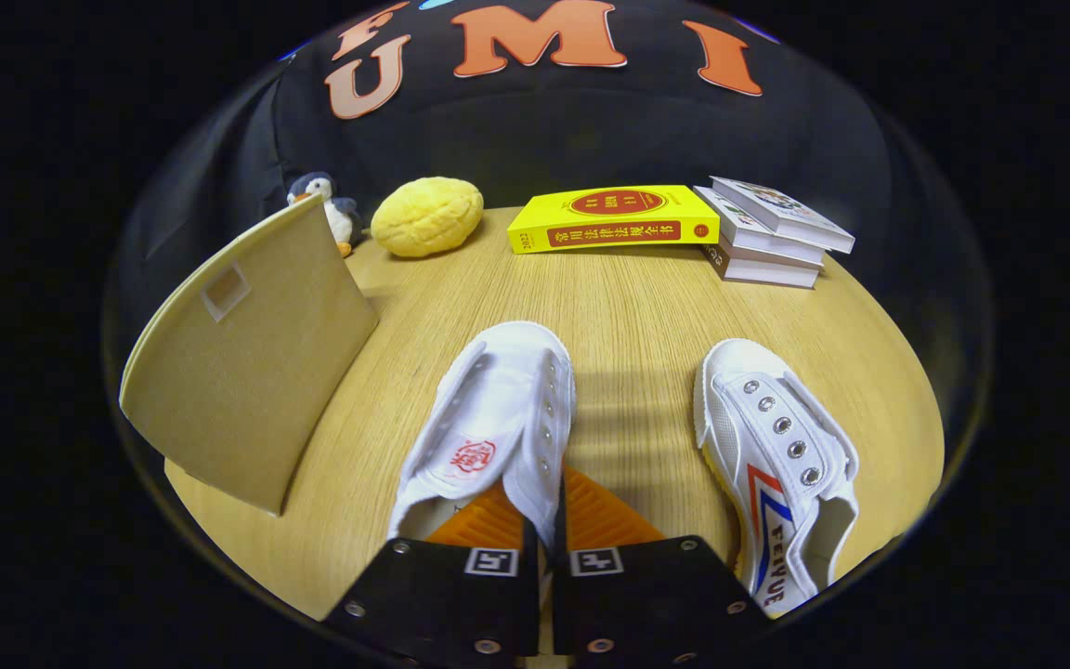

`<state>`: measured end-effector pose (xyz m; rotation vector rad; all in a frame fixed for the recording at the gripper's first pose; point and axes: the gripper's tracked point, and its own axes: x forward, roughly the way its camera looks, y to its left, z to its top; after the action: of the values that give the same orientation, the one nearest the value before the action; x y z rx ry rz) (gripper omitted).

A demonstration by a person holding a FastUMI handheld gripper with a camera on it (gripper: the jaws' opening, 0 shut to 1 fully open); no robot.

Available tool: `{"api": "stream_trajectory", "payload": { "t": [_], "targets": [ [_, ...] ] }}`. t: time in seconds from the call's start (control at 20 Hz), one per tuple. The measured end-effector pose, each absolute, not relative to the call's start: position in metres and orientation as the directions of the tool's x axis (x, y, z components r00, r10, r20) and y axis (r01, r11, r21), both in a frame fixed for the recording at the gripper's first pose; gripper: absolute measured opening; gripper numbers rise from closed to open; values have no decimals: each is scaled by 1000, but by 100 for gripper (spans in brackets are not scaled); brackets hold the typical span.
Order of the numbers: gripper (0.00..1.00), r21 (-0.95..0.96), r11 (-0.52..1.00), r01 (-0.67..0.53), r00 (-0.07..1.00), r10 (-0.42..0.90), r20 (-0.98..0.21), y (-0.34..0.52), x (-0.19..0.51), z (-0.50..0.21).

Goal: Open the storage box then place both shoes into the box .Put the left shoe in first, then the right shoe, with the right side of both shoes facing outward in a uniform manner.

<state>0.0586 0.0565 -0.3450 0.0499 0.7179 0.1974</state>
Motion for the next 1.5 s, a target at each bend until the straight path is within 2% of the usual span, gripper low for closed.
{"api": "stream_trajectory", "payload": {
  "t": [0.1,0.3,0.55,0.75,1.05,1.3,1.5],
  "targets": [
    [1,152,978,-140,749,205,-630,56,56,-335],
    [0,178,970,-168,790,240,-564,66,66,-302],
    [0,166,964,-209,789,266,-554,70,60,-283],
    [0,158,978,-136,811,201,-549,60,53,-256],
    [0,148,989,-12,865,84,-494,71,40,-178],
    [0,220,975,31,895,71,-440,114,32,-119],
    [0,254,967,22,907,88,-413,159,24,-88]
  ]
}}
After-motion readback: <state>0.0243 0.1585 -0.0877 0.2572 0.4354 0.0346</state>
